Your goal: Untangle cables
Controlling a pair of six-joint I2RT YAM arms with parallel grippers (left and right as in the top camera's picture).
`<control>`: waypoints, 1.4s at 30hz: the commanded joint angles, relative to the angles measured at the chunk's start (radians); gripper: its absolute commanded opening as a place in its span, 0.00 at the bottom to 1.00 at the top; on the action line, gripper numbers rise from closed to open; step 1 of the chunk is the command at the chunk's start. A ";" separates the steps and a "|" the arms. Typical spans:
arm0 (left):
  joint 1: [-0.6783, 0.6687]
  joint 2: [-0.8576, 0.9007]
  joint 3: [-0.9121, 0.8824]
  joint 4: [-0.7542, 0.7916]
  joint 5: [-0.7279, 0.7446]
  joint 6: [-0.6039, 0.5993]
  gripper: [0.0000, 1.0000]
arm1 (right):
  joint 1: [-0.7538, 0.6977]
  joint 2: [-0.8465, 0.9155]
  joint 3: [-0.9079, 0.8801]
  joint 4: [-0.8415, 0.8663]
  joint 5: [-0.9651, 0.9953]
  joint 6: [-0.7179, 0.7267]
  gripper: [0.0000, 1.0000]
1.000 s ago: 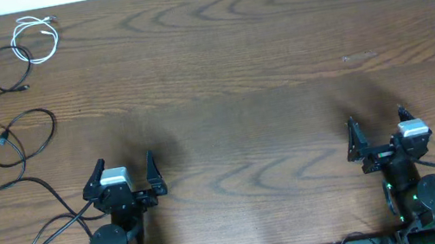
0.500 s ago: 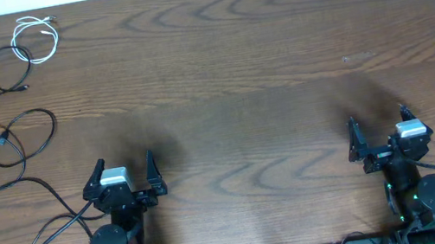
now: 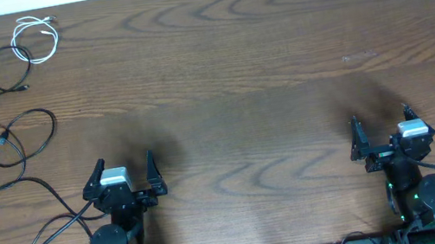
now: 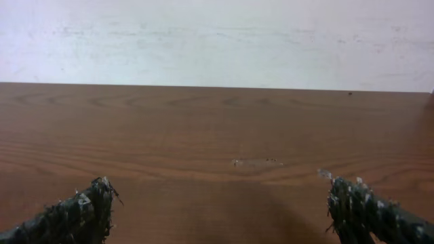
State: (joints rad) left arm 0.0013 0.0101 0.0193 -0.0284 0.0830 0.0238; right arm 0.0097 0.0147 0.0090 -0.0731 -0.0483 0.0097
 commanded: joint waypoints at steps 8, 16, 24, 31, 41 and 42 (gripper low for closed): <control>-0.005 -0.006 -0.015 -0.038 0.010 0.006 0.98 | -0.008 -0.010 -0.003 -0.006 0.013 -0.018 0.99; -0.005 -0.006 -0.015 -0.038 0.010 0.006 0.98 | -0.019 -0.010 -0.003 -0.007 0.015 -0.018 0.99; -0.005 -0.006 -0.015 -0.038 0.010 0.006 0.98 | -0.027 -0.010 -0.003 -0.002 0.015 -0.018 0.99; -0.005 -0.006 -0.015 -0.038 0.009 0.006 0.98 | -0.029 -0.010 -0.003 -0.002 0.015 -0.018 0.99; -0.005 -0.006 -0.015 -0.038 0.010 0.006 0.98 | -0.029 -0.010 -0.003 -0.002 0.015 -0.018 0.99; -0.005 -0.006 -0.015 -0.038 0.010 0.006 0.98 | -0.029 -0.010 -0.003 -0.002 0.015 -0.018 0.99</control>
State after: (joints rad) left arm 0.0013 0.0101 0.0193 -0.0284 0.0830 0.0238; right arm -0.0147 0.0143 0.0090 -0.0719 -0.0441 0.0093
